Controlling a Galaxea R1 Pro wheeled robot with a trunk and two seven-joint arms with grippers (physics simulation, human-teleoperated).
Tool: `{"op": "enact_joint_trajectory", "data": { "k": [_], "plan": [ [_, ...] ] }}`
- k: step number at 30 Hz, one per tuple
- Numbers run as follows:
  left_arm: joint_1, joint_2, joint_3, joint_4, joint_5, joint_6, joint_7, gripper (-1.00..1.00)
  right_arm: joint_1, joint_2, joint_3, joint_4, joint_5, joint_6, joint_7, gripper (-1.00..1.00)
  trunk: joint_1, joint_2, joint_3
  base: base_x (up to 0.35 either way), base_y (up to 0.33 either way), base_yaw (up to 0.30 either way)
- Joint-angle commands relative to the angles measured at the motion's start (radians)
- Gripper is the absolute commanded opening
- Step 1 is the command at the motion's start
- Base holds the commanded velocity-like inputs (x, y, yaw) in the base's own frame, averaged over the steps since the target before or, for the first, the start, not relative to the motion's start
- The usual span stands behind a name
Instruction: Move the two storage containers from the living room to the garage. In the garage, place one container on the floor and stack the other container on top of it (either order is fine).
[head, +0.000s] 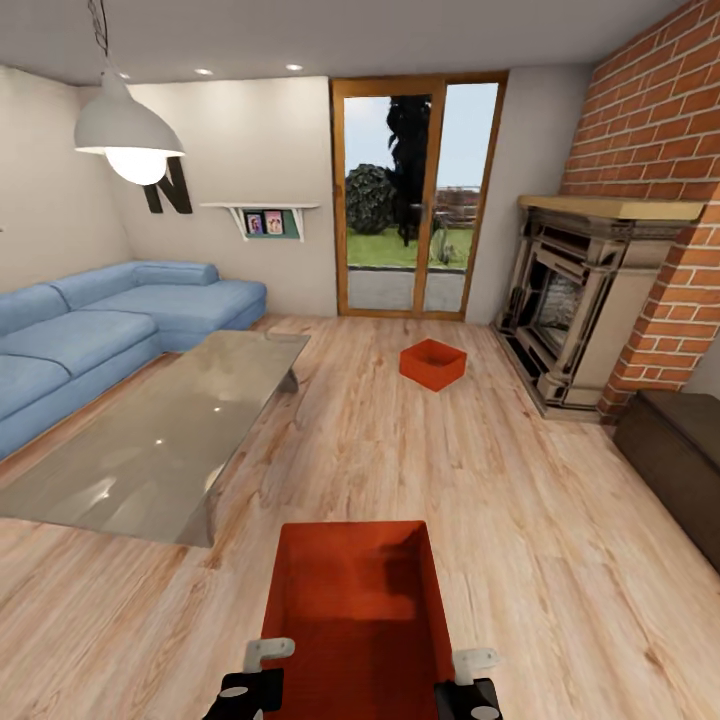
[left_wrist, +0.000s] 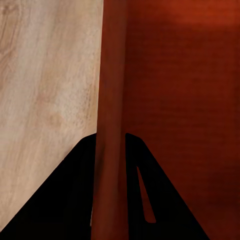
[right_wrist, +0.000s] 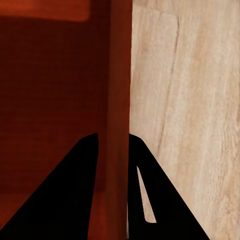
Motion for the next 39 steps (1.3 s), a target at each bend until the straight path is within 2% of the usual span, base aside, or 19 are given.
{"op": "enact_joint_trajectory", "data": {
  "k": [1,39],
  "plan": [
    [-0.001,0.0,-0.005,-0.003,0.002,0.005,0.004,-1.0,-0.001,-0.001,0.007,0.003,-0.016,-0.004,-0.004,-1.0,0.0,-0.001,-0.001,0.0,0.0,0.281],
    [-0.001,-0.001,-0.006,-0.003,0.002,0.005,0.004,-1.0,-0.001,-0.001,0.007,0.003,-0.016,-0.004,-0.005,-1.0,0.0,-0.001,-0.001,0.0,0.0,0.281]
  ]
}}
